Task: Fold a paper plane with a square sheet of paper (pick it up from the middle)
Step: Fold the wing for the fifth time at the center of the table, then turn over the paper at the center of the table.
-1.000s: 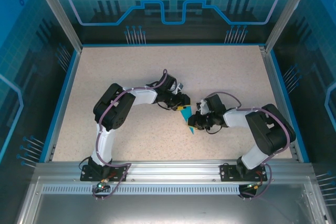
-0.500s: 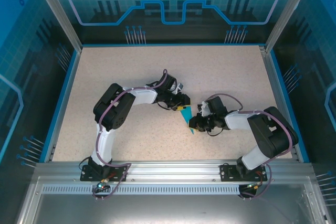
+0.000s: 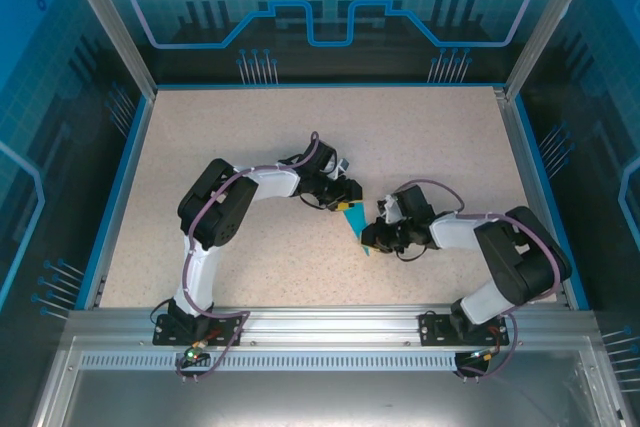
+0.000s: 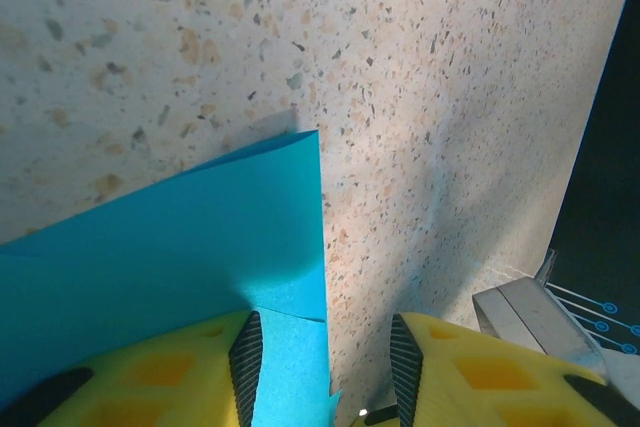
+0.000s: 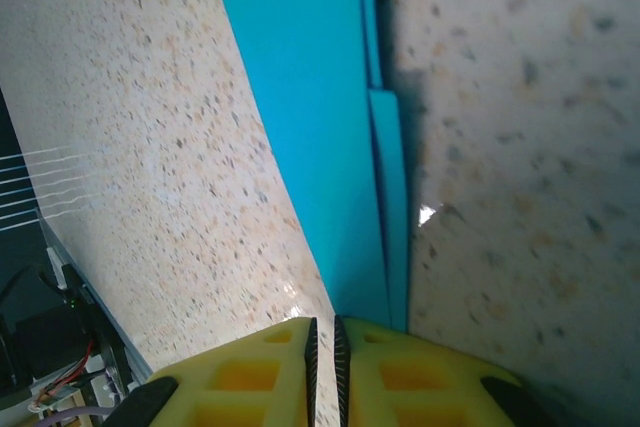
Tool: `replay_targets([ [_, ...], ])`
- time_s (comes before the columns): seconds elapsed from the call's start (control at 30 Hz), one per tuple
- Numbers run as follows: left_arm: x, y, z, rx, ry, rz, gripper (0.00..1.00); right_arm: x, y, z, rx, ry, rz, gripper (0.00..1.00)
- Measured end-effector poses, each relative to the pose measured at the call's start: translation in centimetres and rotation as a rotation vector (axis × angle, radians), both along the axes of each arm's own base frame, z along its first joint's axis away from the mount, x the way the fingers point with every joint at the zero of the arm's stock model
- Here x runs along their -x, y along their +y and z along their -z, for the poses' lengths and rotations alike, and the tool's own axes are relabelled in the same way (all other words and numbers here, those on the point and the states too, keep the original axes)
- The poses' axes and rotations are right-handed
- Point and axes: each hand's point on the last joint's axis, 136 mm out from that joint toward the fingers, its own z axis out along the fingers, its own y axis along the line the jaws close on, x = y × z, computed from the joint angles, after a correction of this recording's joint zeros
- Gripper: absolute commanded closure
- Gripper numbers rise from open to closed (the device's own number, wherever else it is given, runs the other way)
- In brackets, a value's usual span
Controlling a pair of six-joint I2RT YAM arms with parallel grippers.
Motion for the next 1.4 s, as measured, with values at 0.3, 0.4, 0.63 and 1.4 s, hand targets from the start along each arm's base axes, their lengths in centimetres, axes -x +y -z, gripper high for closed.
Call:
replay_targets([
  [0.3, 0.0, 0.3, -0.1, -0.019, -0.004, 0.002, 0.52, -0.1, -2.2, -2.4, 0.069, -0.082, 0.072, 0.77],
  [0.4, 0.1, 0.7, -0.3, -0.043, -0.007, -0.004, 0.48, -1.1, -3.8, -2.8, 0.108, -0.111, 0.138, 0.74],
  [0.63, 0.0, 1.7, -2.6, -0.125, -0.048, -0.023, 0.43, -0.9, -6.2, -1.6, 0.188, -0.104, 0.215, 0.71],
  [1.4, 3.1, 1.7, -5.1, -0.532, -0.136, -0.074, 0.37, -0.9, -6.5, -1.8, 0.19, -0.137, 0.226, 0.66],
])
